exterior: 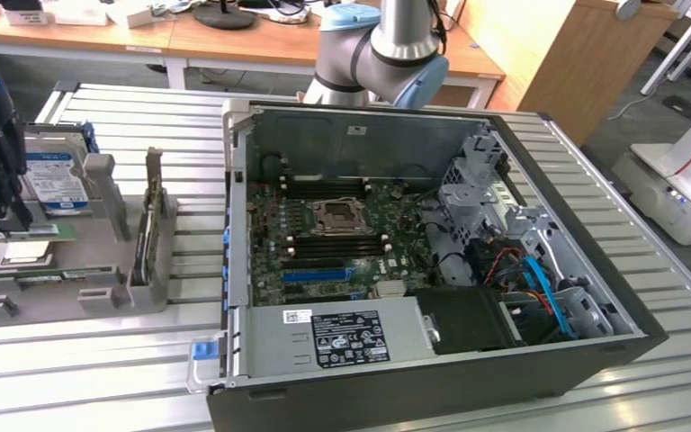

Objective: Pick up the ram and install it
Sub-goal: 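Pick up the ram and move it above insertion slot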

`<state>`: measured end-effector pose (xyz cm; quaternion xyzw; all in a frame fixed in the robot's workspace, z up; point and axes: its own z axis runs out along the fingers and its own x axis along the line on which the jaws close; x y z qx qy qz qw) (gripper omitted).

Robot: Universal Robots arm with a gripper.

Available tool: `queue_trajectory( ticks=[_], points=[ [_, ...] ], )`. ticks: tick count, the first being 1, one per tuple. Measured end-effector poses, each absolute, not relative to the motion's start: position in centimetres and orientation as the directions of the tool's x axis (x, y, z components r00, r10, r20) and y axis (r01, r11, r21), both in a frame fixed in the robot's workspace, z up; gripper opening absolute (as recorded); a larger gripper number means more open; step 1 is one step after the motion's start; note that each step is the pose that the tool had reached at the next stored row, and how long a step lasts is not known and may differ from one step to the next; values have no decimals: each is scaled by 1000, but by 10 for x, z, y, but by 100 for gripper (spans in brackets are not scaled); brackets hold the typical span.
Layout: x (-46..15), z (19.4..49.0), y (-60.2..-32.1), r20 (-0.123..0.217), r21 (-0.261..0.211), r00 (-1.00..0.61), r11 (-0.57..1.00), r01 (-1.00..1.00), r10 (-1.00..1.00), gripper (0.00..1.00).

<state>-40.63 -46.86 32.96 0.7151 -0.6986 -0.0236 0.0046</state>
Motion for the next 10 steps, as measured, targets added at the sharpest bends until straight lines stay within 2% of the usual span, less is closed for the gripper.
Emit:
queue_trajectory(
  ticks=[10],
  points=[
    [-406, 343, -469, -27, 40, 23, -24, -999, -999, 12]
  ],
)
